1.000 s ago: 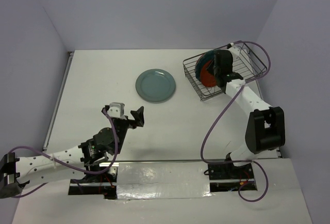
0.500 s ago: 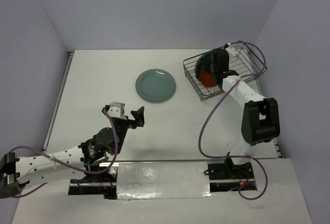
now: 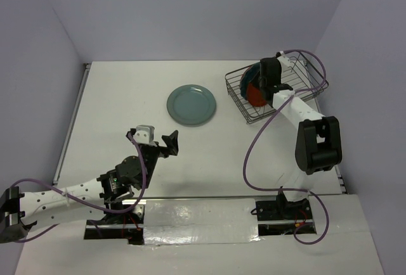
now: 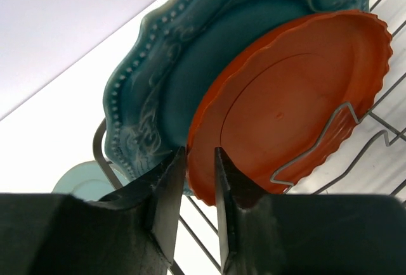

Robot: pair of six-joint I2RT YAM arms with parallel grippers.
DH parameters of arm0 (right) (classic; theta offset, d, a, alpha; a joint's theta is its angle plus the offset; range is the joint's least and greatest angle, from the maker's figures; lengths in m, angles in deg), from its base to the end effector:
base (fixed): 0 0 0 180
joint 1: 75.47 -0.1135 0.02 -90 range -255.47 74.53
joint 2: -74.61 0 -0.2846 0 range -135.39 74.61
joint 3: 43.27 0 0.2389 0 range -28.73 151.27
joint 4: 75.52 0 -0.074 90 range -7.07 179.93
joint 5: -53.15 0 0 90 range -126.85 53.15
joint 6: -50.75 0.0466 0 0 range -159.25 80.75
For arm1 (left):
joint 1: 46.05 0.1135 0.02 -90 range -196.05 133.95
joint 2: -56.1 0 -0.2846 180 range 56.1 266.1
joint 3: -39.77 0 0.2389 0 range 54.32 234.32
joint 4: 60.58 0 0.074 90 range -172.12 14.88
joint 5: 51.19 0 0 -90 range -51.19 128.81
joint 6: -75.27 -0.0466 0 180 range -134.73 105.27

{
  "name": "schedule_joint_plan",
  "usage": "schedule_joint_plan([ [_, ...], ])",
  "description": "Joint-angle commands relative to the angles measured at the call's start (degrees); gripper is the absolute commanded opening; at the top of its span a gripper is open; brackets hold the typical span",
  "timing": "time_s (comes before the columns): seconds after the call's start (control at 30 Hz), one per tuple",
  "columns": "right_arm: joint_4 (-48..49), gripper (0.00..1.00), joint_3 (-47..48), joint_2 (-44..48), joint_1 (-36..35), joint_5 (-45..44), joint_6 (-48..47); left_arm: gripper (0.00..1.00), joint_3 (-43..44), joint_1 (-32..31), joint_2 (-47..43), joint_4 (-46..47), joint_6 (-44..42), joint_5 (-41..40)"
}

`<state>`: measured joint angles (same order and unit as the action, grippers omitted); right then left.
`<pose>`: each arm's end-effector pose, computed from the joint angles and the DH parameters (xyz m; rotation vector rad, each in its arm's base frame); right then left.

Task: Unload the plates from the dish rack

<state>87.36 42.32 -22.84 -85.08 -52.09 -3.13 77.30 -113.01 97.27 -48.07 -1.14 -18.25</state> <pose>0.3913 0.0538 0.2890 0.6298 1.9659 0.2175 0.0917 -0.1157 0.3010 -0.1500 1.4943 -0.4316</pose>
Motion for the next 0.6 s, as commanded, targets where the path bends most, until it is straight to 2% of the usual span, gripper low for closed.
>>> schedule_joint_plan([
  [0.0, 1.9, 0.31, 3.2, -0.9, 0.6, 0.0, -0.3, 0.97, 2.7, -0.2, 0.1, 2.0, -0.4, 0.3],
  [0.17, 1.5, 0.3, 4.5, -2.3, 0.8, 0.7, -0.7, 0.97, 2.7, -0.2, -0.1, 2.1, -0.6, -0.2],
  [0.23, 1.3, 0.27, 4.9, -2.7, 1.1, 0.9, -0.6, 0.97, 2.5, -0.2, -0.2, 2.2, -0.8, -0.1],
  [0.3, 1.3, 0.2, 4.8, -2.7, 1.2, 1.0, -0.5, 0.97, 2.5, -0.2, -0.1, 2.2, -0.7, 0.0],
  [0.37, 1.5, 0.19, 4.6, -2.7, 1.2, 1.1, -0.5, 0.97, 2.5, -0.2, 0.0, 2.2, -0.7, -0.1],
  [0.57, 1.3, 0.29, 5.1, -3.1, 1.3, 1.4, -0.4, 0.97, 2.7, -0.2, 0.0, 2.0, -0.6, -0.2],
])
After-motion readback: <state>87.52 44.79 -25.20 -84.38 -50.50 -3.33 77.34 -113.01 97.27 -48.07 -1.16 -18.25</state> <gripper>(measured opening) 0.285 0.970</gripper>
